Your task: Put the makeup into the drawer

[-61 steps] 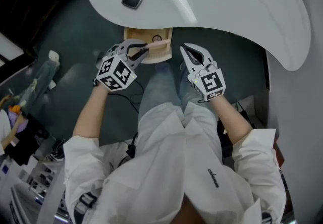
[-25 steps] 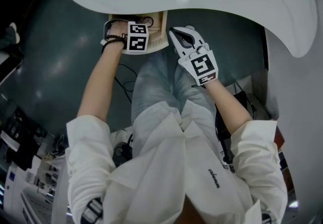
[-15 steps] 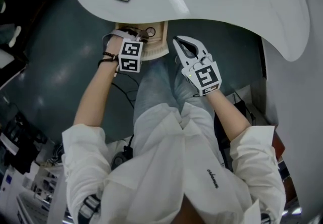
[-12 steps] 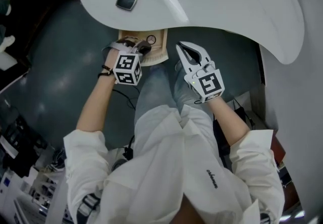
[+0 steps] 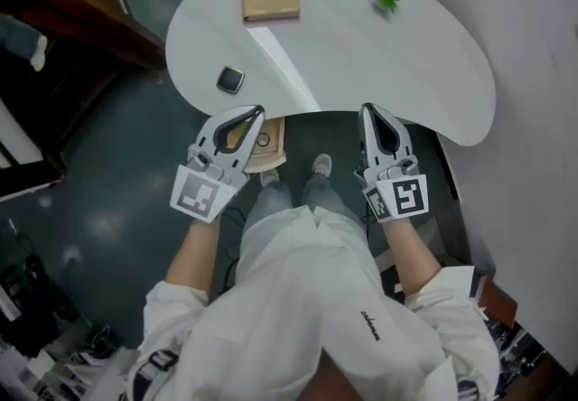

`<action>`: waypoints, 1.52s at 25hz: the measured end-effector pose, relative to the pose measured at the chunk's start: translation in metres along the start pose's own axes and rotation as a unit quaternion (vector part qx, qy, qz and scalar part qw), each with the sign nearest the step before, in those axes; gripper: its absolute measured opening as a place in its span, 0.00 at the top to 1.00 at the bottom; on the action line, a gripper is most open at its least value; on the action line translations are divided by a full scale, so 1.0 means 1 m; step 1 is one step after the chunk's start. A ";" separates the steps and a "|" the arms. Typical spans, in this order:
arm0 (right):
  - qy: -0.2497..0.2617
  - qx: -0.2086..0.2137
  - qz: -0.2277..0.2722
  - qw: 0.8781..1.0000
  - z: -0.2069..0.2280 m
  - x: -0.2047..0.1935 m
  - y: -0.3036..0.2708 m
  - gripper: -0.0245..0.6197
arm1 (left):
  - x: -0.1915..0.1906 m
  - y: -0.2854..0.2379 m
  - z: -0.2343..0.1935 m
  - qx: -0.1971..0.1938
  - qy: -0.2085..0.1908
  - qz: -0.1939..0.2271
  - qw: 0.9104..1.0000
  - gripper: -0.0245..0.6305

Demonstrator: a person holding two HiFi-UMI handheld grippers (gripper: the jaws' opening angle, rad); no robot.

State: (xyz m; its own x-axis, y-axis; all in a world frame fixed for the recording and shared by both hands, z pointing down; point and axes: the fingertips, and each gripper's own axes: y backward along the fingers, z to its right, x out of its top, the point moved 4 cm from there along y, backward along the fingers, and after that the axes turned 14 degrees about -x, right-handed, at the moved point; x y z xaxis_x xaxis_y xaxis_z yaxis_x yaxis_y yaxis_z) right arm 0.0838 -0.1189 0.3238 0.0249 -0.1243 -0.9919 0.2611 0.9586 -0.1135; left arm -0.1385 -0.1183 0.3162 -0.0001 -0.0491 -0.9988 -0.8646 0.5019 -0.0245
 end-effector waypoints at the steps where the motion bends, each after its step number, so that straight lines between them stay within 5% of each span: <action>1: 0.000 -0.015 0.013 1.000 0.010 0.013 0.006 0.94 | 0.017 0.004 -0.002 0.020 0.015 0.030 0.999 0.92; 5: 0.000 -0.070 0.061 0.996 0.049 0.058 0.030 0.94 | 0.079 0.019 -0.012 0.067 -0.013 0.116 0.991 0.92; 12: 0.003 -0.138 0.136 0.981 0.098 0.123 0.068 0.94 | 0.158 0.032 -0.012 0.101 -0.085 0.177 0.975 0.92; 23: 0.007 -0.202 0.191 0.961 0.138 0.160 0.098 0.94 | 0.179 0.050 -0.023 0.157 -0.139 0.159 0.965 0.92; 38: 0.001 -0.199 0.163 0.966 0.142 0.150 0.092 0.94 | 0.167 0.040 -0.025 0.164 -0.137 0.128 0.969 0.92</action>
State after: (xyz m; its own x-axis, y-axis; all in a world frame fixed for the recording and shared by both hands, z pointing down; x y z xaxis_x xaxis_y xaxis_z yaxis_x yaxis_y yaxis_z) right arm 0.2485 -0.0855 0.1723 0.0404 0.2004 -0.9789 -0.1516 0.9696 0.1922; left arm -0.1854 -0.1285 0.1490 -0.0215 0.3216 -0.9466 -0.6482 0.7164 0.2581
